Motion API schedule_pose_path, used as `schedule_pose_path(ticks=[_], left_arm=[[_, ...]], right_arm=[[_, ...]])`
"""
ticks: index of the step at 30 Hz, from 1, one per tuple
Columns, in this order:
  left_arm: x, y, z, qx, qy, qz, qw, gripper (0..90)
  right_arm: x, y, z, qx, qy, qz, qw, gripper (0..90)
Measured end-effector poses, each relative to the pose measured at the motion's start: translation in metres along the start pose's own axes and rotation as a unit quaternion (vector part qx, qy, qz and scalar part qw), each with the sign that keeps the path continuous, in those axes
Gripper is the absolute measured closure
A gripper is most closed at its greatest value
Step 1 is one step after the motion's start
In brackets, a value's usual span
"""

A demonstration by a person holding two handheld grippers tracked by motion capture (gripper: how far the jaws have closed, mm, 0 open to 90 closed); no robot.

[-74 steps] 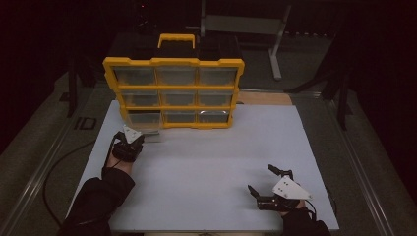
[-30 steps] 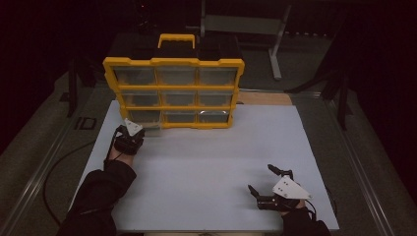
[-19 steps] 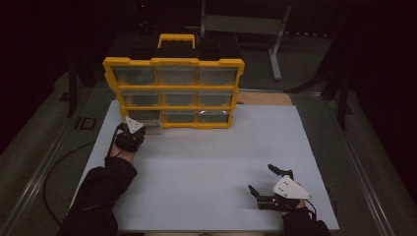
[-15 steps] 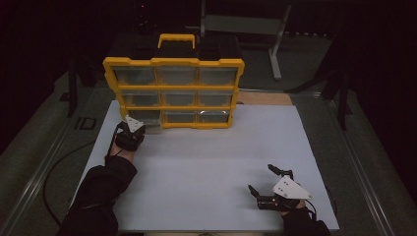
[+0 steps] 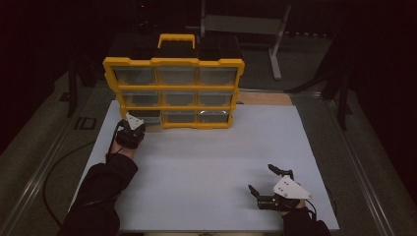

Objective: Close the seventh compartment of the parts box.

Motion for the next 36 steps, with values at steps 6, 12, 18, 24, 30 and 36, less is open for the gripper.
schedule_pose_path(ticks=[6, 12, 18, 24, 30, 36], left_arm=[[0.001, 0.003, 0.003, -0.004, -0.004, -0.008, 1.0000, 89.6], [0.003, 0.004, 0.007, -0.005, -0.001, -0.007, 1.0000, 89.5], [0.004, 0.005, 0.011, -0.006, 0.001, 0.000, 1.0000, 89.6], [0.006, 0.006, 0.015, -0.006, 0.004, -0.001, 1.0000, 89.6], [0.007, 0.007, 0.019, -0.009, 0.004, -0.004, 0.9999, 89.5], [0.009, 0.009, 0.022, -0.008, 0.004, -0.006, 0.9999, 89.6]], right_arm=[[0.000, 0.000, 0.000, 0.000, 0.000, 0.001, 1.0000, 8.0], [0.000, -0.001, 0.000, 0.001, 0.001, 0.000, 1.0000, 8.0], [-0.001, 0.000, 0.000, 0.000, -0.001, 0.001, 1.0000, 8.0], [-0.001, 0.000, 0.000, 0.000, -0.001, 0.002, 1.0000, 8.0], [-0.001, 0.001, 0.000, -0.002, -0.002, 0.001, 1.0000, 8.0], [-0.001, 0.000, 0.000, -0.002, -0.001, 0.001, 1.0000, 8.0]])
Point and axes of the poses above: each handheld gripper's, and its own axes: z roughly forward along the jaws, y roughly out of its top, x roughly to its left, the point moved 6 cm from there along z, roughly forward along the jaws, and after that the axes turned 2 degrees about x, right-handed, at the moved point
